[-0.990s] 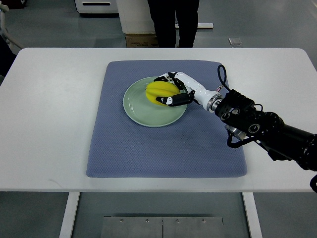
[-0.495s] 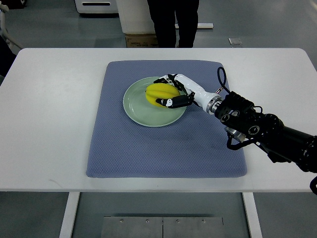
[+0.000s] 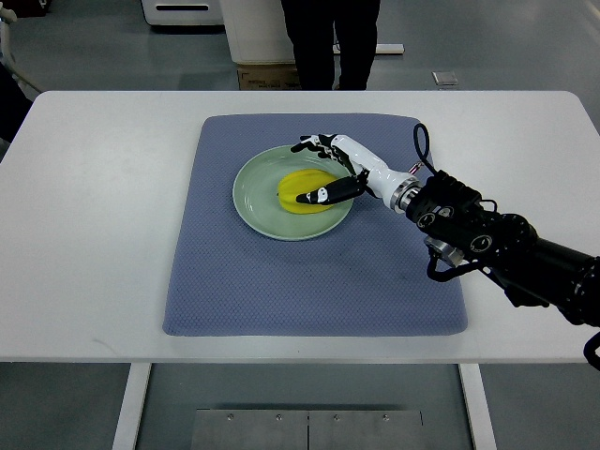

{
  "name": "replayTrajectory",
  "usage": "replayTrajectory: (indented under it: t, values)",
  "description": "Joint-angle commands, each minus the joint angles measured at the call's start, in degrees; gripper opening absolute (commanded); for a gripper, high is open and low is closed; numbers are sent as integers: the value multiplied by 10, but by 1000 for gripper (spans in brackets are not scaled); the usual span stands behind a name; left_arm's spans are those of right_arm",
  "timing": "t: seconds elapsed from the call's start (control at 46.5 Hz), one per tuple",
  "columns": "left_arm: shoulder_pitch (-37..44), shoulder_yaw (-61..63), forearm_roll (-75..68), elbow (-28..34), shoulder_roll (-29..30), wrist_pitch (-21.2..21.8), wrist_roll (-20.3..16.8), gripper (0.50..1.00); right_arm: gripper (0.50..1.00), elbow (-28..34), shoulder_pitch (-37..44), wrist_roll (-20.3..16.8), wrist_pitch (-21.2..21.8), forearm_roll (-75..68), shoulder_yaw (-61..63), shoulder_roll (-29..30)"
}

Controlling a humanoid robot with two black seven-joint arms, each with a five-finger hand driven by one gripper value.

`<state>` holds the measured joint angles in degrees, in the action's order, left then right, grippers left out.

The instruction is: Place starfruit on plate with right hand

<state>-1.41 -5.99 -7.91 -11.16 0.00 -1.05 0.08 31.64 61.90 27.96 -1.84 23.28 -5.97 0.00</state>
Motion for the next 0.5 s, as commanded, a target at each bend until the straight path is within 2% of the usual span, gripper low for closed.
replayTrajectory:
  t: [0.0,0.215,0.474]
  values:
    - [0,0,0,0,0,0,0,1000,987,1,2,0,0,-1,10,0]
    - [0,-1,0,0,0,0,0,1000,1000,15,0,3,2,0,73,0]
    - [0,0,0,0,0,0,0,1000,1000,56,4,-3,3,-1,79,-14]
